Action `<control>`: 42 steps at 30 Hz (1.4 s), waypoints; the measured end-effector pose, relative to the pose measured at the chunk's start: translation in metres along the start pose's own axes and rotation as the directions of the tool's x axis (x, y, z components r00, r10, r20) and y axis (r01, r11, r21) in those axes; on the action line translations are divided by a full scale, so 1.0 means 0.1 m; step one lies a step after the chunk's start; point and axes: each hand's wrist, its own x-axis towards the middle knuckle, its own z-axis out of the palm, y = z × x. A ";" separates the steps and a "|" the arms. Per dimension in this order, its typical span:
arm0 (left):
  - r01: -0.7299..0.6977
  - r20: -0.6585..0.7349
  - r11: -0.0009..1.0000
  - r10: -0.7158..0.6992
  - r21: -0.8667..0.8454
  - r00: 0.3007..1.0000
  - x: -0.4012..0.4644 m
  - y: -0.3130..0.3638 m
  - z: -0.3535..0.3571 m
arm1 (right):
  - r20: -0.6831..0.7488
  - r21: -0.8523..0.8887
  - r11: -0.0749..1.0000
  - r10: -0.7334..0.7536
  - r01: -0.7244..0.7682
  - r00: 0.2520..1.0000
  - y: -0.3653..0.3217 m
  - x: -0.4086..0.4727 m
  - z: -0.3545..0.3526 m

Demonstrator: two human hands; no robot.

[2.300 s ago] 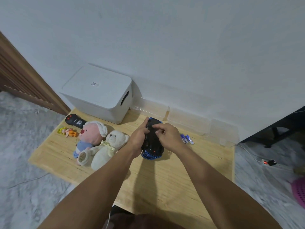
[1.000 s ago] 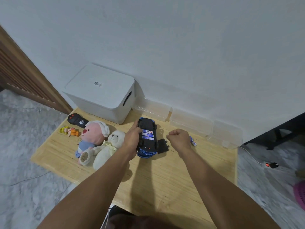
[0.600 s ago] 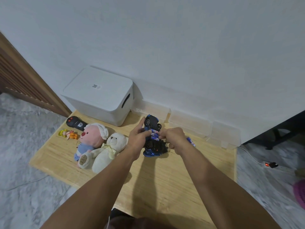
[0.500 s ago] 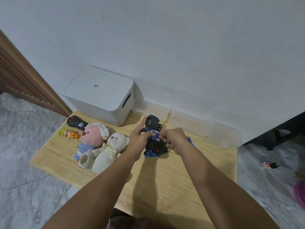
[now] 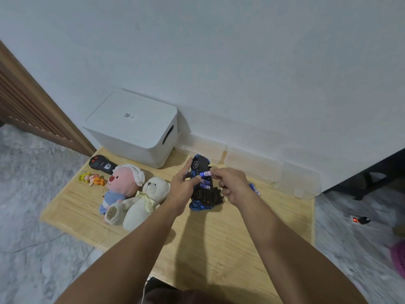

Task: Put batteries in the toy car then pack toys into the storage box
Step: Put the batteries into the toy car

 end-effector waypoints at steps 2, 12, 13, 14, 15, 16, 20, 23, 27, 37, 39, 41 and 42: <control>0.017 -0.004 1.000 -0.017 -0.024 1.000 -0.01 -0.03 -0.01 | -0.012 -0.063 0.997 -0.054 0.054 0.998 0.00 -0.01 0.00; 0.102 -0.063 0.993 -0.105 -0.052 0.992 0.02 -0.07 -0.03 | -0.282 -0.322 0.939 -0.215 0.119 0.935 0.40 0.16 -0.39; 0.107 -0.068 0.993 -0.111 -0.056 0.992 0.02 -0.07 -0.03 | -0.298 -0.359 0.928 -0.219 0.104 0.929 0.47 0.16 -0.41; 0.112 -0.070 0.992 -0.116 -0.060 0.991 0.01 -0.07 -0.02 | -0.312 -0.396 0.914 -0.221 0.085 0.924 0.52 0.16 -0.43; 0.117 -0.069 0.991 -0.121 -0.063 0.990 0.01 -0.06 -0.01 | -0.326 -0.427 0.902 -0.221 0.065 0.919 0.56 0.15 -0.45; 0.120 -0.066 0.991 -0.124 -0.063 0.990 0.01 -0.06 0.00 | -0.339 -0.449 0.892 -0.221 0.049 0.915 0.59 0.14 -0.46; 0.121 -0.065 0.991 -0.125 -0.061 0.990 0.00 -0.04 0.02 | -0.328 -0.558 0.828 -0.274 0.049 0.904 0.67 0.09 -0.46; 0.122 -0.065 0.991 -0.126 -0.061 0.990 -0.01 -0.02 0.03 | -0.285 -0.658 0.750 -0.330 0.067 0.900 0.70 0.08 -0.45; 0.130 -0.052 0.989 -0.134 -0.073 0.990 -0.02 0.00 0.03 | -0.266 -0.698 0.713 -0.353 0.073 0.897 0.70 0.08 -0.46; 0.146 -0.045 0.986 -0.150 -0.078 0.988 -0.01 0.00 0.03 | -0.180 -0.818 0.570 -0.389 0.082 0.903 0.70 0.01 -0.60; 0.144 -0.043 0.986 -0.148 -0.078 0.988 -0.02 0.01 0.04 | -0.196 -0.826 0.560 -0.390 0.063 0.900 0.73 0.00 -0.61; 0.144 -0.039 0.987 -0.147 -0.077 0.988 -0.03 0.02 0.06 | -0.226 -0.851 0.526 -0.369 0.002 0.901 0.72 -0.03 -0.61; 0.144 -0.039 0.987 -0.147 -0.075 0.988 -0.02 0.02 0.06 | -0.237 -0.866 0.498 -0.354 -0.032 0.905 0.70 -0.05 -0.61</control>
